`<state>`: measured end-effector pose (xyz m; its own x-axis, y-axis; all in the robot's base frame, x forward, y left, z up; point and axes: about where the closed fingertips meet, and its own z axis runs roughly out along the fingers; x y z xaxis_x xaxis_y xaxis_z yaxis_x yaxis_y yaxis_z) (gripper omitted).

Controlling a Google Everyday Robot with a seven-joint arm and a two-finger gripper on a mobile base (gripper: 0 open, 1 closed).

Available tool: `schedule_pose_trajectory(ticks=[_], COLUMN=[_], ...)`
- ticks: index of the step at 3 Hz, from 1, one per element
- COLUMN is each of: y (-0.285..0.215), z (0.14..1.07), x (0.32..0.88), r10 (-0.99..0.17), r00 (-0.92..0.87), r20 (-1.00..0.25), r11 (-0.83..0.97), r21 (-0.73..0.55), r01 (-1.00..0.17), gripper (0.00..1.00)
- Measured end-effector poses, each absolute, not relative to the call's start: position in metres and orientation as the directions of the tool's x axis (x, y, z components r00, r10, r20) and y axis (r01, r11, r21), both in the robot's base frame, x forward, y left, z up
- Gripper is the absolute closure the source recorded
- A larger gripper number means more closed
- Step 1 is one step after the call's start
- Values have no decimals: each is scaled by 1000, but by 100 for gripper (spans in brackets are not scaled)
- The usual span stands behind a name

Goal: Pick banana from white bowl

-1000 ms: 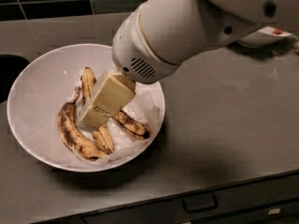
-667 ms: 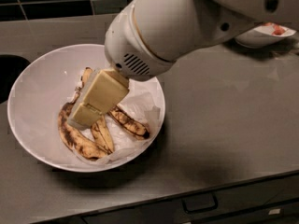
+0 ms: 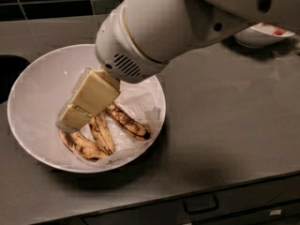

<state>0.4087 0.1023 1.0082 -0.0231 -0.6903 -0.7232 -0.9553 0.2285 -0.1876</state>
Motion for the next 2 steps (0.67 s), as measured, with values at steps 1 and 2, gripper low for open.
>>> schedule_pose_trajectory(ticks=[1, 2], y=[118, 130], z=[993, 975], x=[404, 403], r10=[-682, -666], r00=[-95, -169], r20=[-725, -727], r11=[252, 280], r21=[-110, -33], r01=[-962, -959], gripper=[0, 0])
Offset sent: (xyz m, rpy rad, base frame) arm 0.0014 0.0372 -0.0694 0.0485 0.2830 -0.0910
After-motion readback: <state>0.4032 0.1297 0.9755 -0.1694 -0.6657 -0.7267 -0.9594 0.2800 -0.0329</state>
